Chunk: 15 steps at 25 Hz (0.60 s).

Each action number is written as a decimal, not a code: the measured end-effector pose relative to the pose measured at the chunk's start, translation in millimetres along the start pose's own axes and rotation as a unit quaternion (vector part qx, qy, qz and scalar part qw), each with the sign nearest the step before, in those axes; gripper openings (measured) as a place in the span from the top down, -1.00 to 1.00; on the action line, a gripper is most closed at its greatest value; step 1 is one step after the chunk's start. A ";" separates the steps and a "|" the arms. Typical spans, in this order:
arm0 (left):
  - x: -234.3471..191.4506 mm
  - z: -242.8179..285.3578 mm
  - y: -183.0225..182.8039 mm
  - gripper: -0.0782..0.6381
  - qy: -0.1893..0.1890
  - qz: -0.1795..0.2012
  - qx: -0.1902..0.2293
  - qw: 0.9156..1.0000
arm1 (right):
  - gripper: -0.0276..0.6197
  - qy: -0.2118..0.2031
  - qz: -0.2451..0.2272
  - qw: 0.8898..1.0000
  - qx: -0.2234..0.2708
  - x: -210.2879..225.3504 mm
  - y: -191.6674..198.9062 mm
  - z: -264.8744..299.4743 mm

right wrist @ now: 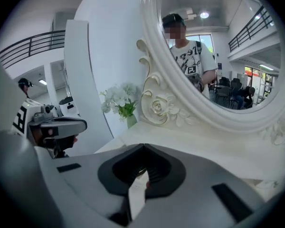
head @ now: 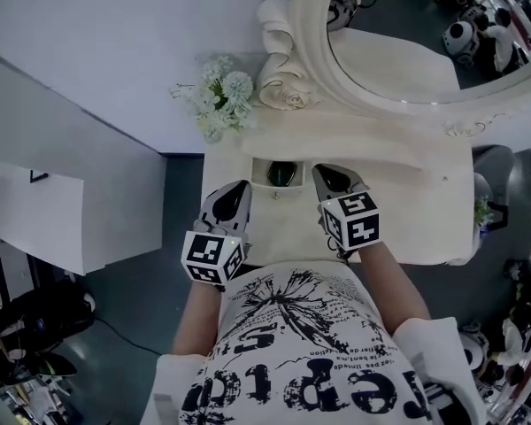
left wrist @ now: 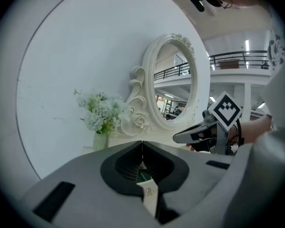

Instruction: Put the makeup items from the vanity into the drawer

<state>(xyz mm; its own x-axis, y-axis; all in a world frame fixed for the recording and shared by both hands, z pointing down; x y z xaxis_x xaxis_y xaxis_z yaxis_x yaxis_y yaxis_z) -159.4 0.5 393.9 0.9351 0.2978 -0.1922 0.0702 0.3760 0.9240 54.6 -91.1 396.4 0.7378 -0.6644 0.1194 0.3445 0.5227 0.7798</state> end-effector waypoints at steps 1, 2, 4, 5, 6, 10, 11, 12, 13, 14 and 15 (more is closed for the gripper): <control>2.8 2.4 -5.2 0.73 0.003 0.003 0.003 1.000 | 0.86 0.004 -0.002 1.000 0.019 3.1 -0.6 -8.1; 5.2 5.1 -10.2 0.72 0.006 0.011 0.006 1.000 | 0.86 0.009 -0.003 0.999 0.039 5.9 -0.8 -15.6; 9.2 10.8 -19.9 0.73 0.017 0.026 0.012 0.999 | 0.86 0.021 -0.001 0.997 0.078 10.4 0.5 -28.2; 11.4 13.2 -24.2 0.73 0.023 0.031 0.014 0.999 | 0.86 0.027 0.000 0.995 0.093 12.0 2.0 -33.6; 14.0 14.9 -28.0 0.73 0.027 0.036 0.017 0.999 | 0.86 0.033 0.001 0.994 0.106 13.2 3.7 -38.7; 28.1 17.5 -39.6 0.73 0.040 0.053 0.019 0.998 | 0.86 0.052 0.009 0.988 0.145 15.9 9.0 -59.1; 32.0 17.0 -42.2 0.73 0.043 0.058 0.018 0.997 | 0.86 0.059 0.013 0.986 0.153 16.2 9.5 -64.1; 36.0 16.1 -44.8 0.73 0.047 0.064 0.019 0.997 | 0.86 0.065 0.015 0.985 0.161 16.7 10.2 -68.5; 40.0 15.1 -47.3 0.73 0.052 0.070 0.020 0.996 | 0.86 0.072 0.016 0.983 0.166 17.9 11.3 -72.1; 43.5 14.3 -49.3 0.72 0.056 0.076 0.022 0.995 | 0.86 0.078 0.017 0.982 0.171 19.4 12.6 -74.9; 46.0 13.7 -50.4 0.72 0.059 0.080 0.024 0.995 | 0.86 0.082 0.018 0.981 0.174 20.8 13.5 -77.3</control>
<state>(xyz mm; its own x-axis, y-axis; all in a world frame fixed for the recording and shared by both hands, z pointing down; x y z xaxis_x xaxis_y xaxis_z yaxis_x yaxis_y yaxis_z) -115.2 -16.7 343.0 0.8881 0.4534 -0.0762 -0.0574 0.2739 0.9601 119.4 -56.6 362.0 0.8390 -0.5393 0.0724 0.1182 0.3105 0.9432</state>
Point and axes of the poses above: the fingertips, and each gripper's own axes: z forward along the fingers, x to its right, y out of its underside, the point moved 9 cm from there along -z, backward along the fingers
